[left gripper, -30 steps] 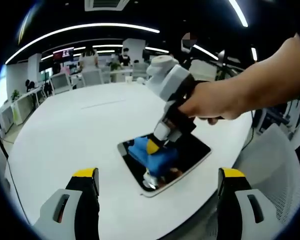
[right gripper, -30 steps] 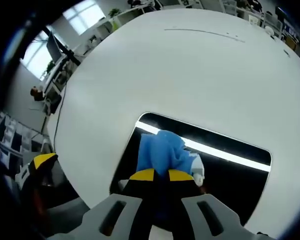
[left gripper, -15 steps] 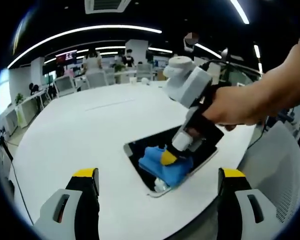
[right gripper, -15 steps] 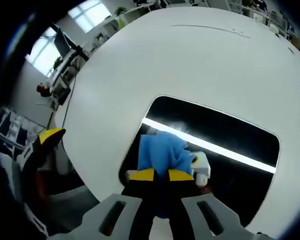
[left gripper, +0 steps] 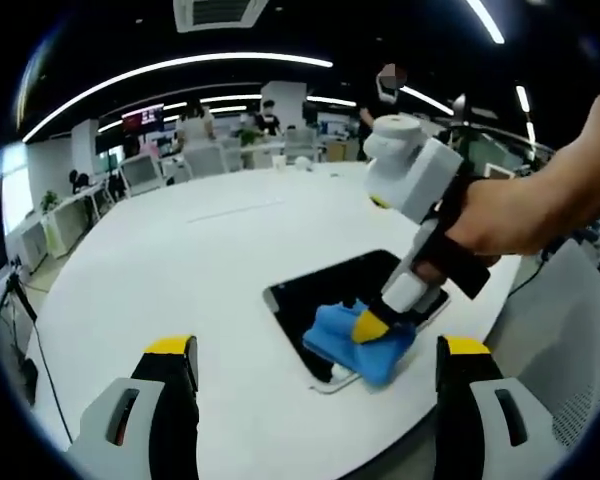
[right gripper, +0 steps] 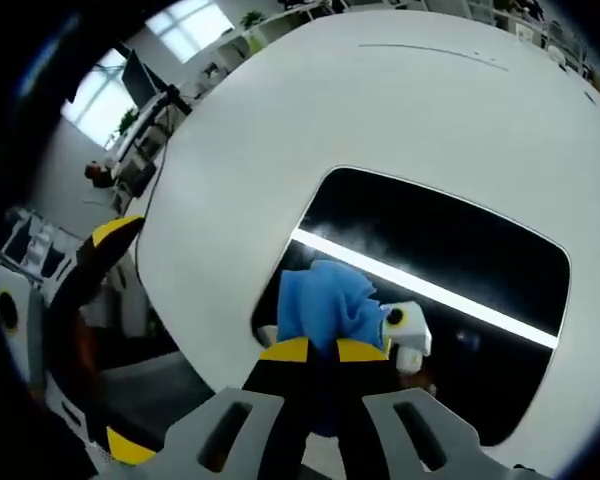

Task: Wipe the mirror surface with the cleaning cloth until all visible marks leave the cleaned area.

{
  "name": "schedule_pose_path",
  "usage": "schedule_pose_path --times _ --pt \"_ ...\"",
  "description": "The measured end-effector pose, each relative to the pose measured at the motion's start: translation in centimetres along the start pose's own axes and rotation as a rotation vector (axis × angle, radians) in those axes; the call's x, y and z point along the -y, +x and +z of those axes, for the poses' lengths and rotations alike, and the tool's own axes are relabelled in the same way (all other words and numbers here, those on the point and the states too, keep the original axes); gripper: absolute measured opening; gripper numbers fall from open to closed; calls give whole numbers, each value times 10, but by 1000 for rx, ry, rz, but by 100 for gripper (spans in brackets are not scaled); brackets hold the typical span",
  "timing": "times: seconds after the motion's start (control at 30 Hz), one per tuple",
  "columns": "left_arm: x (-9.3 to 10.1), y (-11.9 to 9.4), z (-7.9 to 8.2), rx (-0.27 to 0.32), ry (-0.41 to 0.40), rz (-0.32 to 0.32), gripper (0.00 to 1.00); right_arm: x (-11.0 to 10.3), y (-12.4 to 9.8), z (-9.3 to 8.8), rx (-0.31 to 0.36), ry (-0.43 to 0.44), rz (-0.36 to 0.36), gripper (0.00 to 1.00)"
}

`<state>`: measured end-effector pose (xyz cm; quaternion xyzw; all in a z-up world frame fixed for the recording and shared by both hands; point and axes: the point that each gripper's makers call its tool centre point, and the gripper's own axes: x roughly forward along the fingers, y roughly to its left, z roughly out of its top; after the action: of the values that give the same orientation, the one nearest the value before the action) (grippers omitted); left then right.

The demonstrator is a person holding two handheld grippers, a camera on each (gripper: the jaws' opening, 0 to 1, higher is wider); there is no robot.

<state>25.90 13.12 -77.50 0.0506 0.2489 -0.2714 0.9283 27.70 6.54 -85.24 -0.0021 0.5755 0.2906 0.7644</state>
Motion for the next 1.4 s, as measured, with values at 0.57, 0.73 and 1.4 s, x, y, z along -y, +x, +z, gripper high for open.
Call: schedule_pose_path --times 0.57,0.73,1.4 --pt "1 0 2 22 0 -21 99 0 4 -6 23 13 6 1" --pt "2 2 5 28 1 -29 99 1 4 -7 23 42 29 2" --pt "1 3 2 12 2 -29 99 5 -2 -13 27 -8 43 2"
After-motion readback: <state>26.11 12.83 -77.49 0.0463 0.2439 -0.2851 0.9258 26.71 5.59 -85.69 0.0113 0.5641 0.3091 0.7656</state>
